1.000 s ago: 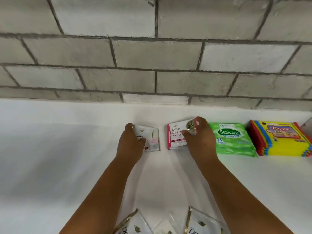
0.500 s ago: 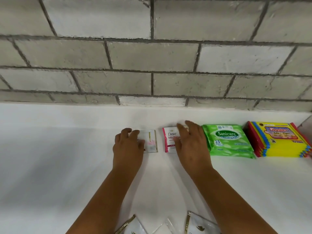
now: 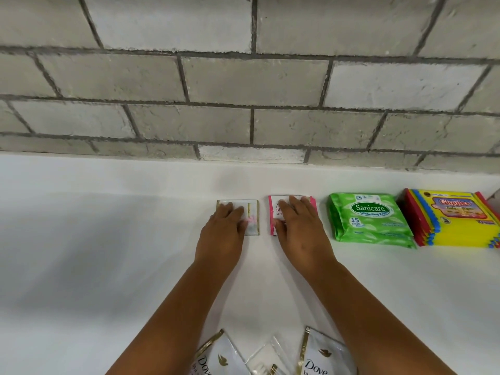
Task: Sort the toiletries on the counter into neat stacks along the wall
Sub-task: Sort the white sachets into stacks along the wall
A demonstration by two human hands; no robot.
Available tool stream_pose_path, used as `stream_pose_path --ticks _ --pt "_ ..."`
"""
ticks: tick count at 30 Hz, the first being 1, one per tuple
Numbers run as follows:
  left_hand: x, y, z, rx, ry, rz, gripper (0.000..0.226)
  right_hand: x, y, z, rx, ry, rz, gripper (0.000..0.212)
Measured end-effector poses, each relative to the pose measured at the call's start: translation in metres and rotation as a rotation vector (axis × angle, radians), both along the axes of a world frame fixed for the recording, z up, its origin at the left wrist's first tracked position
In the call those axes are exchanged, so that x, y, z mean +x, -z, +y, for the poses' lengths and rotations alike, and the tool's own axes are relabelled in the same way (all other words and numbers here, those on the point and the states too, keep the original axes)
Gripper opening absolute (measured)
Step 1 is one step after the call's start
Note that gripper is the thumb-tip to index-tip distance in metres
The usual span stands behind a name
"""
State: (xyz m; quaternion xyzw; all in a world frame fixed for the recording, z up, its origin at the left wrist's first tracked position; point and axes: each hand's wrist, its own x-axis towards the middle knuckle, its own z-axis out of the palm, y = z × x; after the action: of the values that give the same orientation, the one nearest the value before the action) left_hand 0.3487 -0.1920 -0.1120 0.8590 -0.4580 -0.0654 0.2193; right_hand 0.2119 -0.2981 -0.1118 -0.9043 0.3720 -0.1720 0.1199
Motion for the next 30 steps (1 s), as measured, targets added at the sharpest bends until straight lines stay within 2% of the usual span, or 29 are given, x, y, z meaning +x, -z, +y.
stream_pose_path --ticks 8,14,18,24,28,30 --pt "-0.013 -0.035 0.011 0.020 -0.006 -0.086 0.043 -0.008 -0.026 0.017 0.017 0.006 0.011 0.048" --pt "-0.049 -0.055 0.047 -0.059 0.032 -0.075 0.042 -0.046 -0.046 0.059 0.025 0.007 -0.090 0.047" --pt "-0.077 -0.055 0.080 0.007 0.059 -0.055 0.035 -0.086 -0.051 0.091 0.193 0.033 -0.093 0.044" --pt "-0.085 -0.036 0.132 0.078 0.109 -0.039 0.031 -0.146 -0.043 0.132 0.257 0.009 0.092 0.043" --pt "-0.082 -0.036 0.158 0.183 0.035 -0.089 0.032 -0.166 -0.042 0.145 0.331 0.021 0.250 0.067" --pt "-0.080 -0.038 0.170 0.228 -0.022 -0.071 0.037 -0.169 -0.043 0.147 0.340 0.007 0.308 0.072"
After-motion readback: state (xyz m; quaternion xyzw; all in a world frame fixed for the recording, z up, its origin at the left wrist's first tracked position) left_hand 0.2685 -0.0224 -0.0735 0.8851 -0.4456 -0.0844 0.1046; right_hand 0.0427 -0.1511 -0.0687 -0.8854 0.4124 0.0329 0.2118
